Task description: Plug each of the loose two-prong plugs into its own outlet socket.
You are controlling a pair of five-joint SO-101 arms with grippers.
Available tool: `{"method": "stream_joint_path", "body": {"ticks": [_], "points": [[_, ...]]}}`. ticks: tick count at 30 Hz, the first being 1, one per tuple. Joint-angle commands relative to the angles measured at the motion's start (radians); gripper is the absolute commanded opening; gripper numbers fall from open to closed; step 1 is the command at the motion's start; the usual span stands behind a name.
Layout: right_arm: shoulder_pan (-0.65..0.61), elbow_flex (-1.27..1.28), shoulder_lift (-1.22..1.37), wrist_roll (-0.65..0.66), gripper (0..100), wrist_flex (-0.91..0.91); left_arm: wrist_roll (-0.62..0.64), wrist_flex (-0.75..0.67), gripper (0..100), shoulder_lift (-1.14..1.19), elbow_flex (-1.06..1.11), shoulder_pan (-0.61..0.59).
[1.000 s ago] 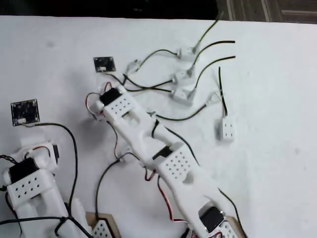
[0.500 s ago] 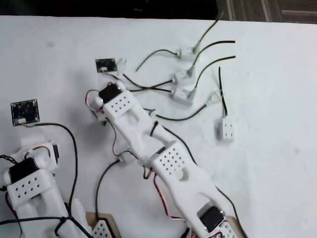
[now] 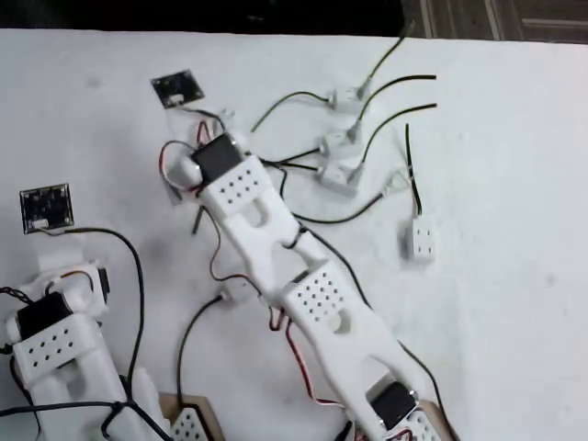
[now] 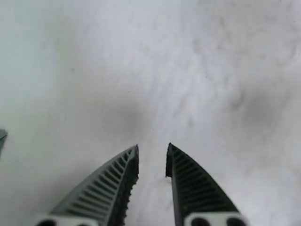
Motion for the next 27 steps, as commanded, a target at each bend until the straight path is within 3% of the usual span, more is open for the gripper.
{"method": "stream_joint_path", "body": {"ticks": [1,7,21,27], "points": [[0.008,-0.043,-0.087,0.04,1.7,0.007,0.009,-0.017,11,-0.021,-0.005,-0.007],[-0.01,0.176,-0.323,0.04,1.7,0.008,0.005,-0.017,11,-0.021,-0.005,-0.005],[0.001,1.056,-1.144,0.041,1.7,0.001,0.005,-0.017,11,-0.021,-0.003,-0.002],[0.019,1.375,-1.383,0.043,1.7,-0.001,0.005,-0.017,11,-0.021,-0.003,-0.002]]}}
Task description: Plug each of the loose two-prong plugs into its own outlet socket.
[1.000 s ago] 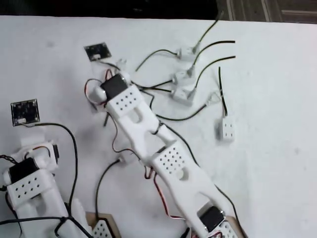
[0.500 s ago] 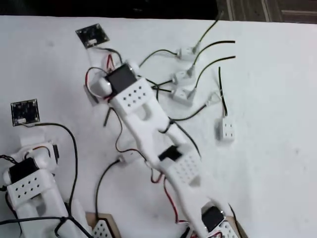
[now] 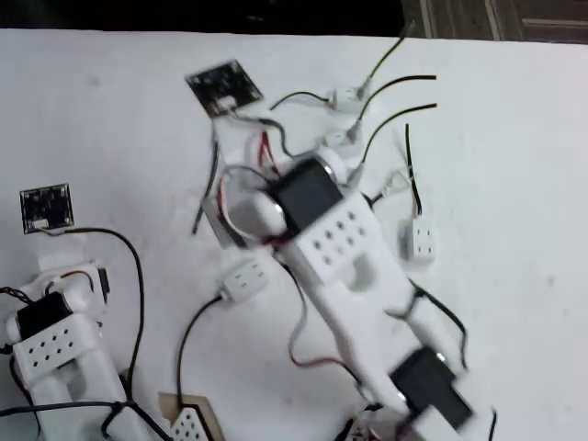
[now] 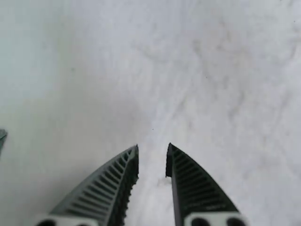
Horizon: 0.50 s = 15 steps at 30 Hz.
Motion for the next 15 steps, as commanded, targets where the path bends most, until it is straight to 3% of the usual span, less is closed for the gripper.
{"method": "stream_joint_path", "body": {"ticks": [1,6,10,15], "points": [[0.038,0.144,-0.151,0.011,1.7,-0.002,0.005,-0.017,11,-0.021,-0.003,-0.002],[0.081,0.272,-0.203,0.044,1.7,-0.102,0.006,-0.017,11,-0.021,-0.003,-0.002],[0.062,0.414,-0.179,0.012,3.1,-0.34,0.008,-0.017,11,-0.021,-0.003,-0.002],[0.001,0.509,-0.041,0.008,17.3,-0.59,0.009,-0.017,11,-0.021,-0.003,-0.002]]}}
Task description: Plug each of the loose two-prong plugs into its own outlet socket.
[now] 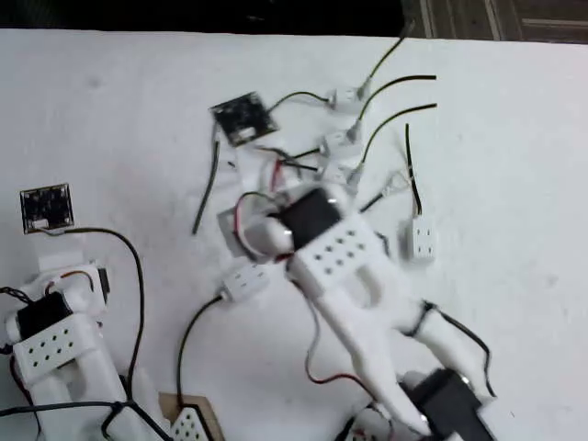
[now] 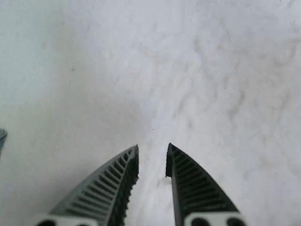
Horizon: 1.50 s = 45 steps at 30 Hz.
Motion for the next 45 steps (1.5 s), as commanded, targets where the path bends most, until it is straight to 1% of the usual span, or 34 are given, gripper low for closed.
{"method": "stream_joint_path", "body": {"ticks": [1,4,6,9,11,14,21,23,28,34,36,45], "points": [[-0.036,0.005,0.101,-0.009,18.1,-0.176,0.009,-0.017,11,-0.021,-0.003,-0.002],[-0.042,-0.028,0.259,-0.011,16.1,-0.321,0.009,-0.017,11,-0.021,-0.003,-0.002],[-0.042,-0.072,0.371,-0.025,15.9,-0.374,0.009,-0.018,11,-0.021,-0.003,-0.002],[-0.042,-0.172,0.521,-0.1,16.6,-0.38,0.009,-0.018,11,-0.021,-0.003,-0.002],[-0.048,-0.244,0.607,-0.12,18.9,-0.38,0.009,-0.018,11,-0.021,-0.003,-0.002],[-0.061,-0.338,0.719,-0.123,20.9,-0.38,0.009,-0.018,11,-0.021,-0.003,-0.002],[-0.085,-0.511,0.92,-0.123,20.9,-0.38,0.009,-0.018,11,-0.021,-0.003,-0.002],[-0.081,-0.539,0.954,-0.123,20.9,-0.374,0.009,-0.018,11,-0.021,-0.003,-0.002],[-0.084,-0.614,1.0,-0.123,19.3,-0.266,0.009,-0.018,11,-0.021,-0.003,-0.002],[-0.081,-0.657,1.023,-0.117,1.3,-0.216,0.009,-0.018,11,-0.021,-0.003,-0.002],[-0.084,-0.652,1.024,-0.115,2.6,-0.2,0.009,-0.018,11,-0.021,-0.003,-0.002],[-0.087,-0.66,1.007,-0.117,1.7,-0.128,0.009,-0.018,11,-0.021,-0.002,-0.002]]}}
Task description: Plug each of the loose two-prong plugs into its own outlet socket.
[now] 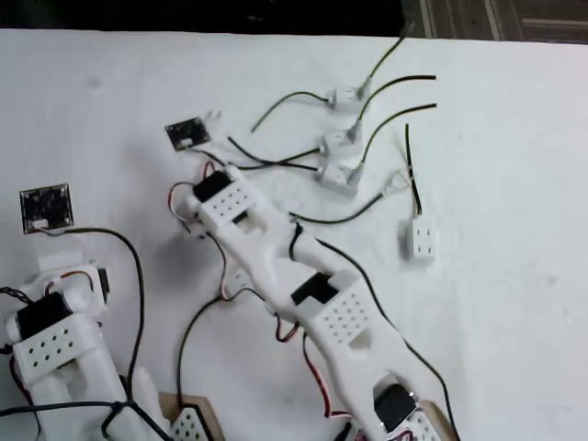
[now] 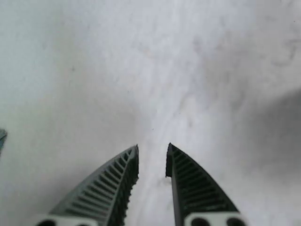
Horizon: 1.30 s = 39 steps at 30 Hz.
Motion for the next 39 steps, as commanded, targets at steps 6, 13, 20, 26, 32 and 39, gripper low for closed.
{"method": "stream_joint_path", "body": {"ticks": [6,13,20,26,32,39], "points": [[-0.036,0.0,-0.136,-0.005,1.7,0.131,0.009,-0.046,11,-0.021,0.014,-0.002],[-0.033,0.0,-0.268,0.008,1.7,0.292,0.009,-0.052,11,-0.021,0.015,-0.002],[0.05,0.0,-0.406,0.195,1.7,0.513,0.009,-0.052,11,-0.021,0.015,-0.002],[0.153,0.041,-0.527,0.397,1.7,0.627,0.009,-0.052,11,-0.021,0.015,-0.002],[0.206,0.331,-0.774,0.493,1.7,0.624,0.009,-0.052,11,-0.021,0.015,-0.002],[0.237,0.546,-0.934,0.517,1.7,0.446,0.009,-0.052,11,-0.021,0.015,-0.002]]}}
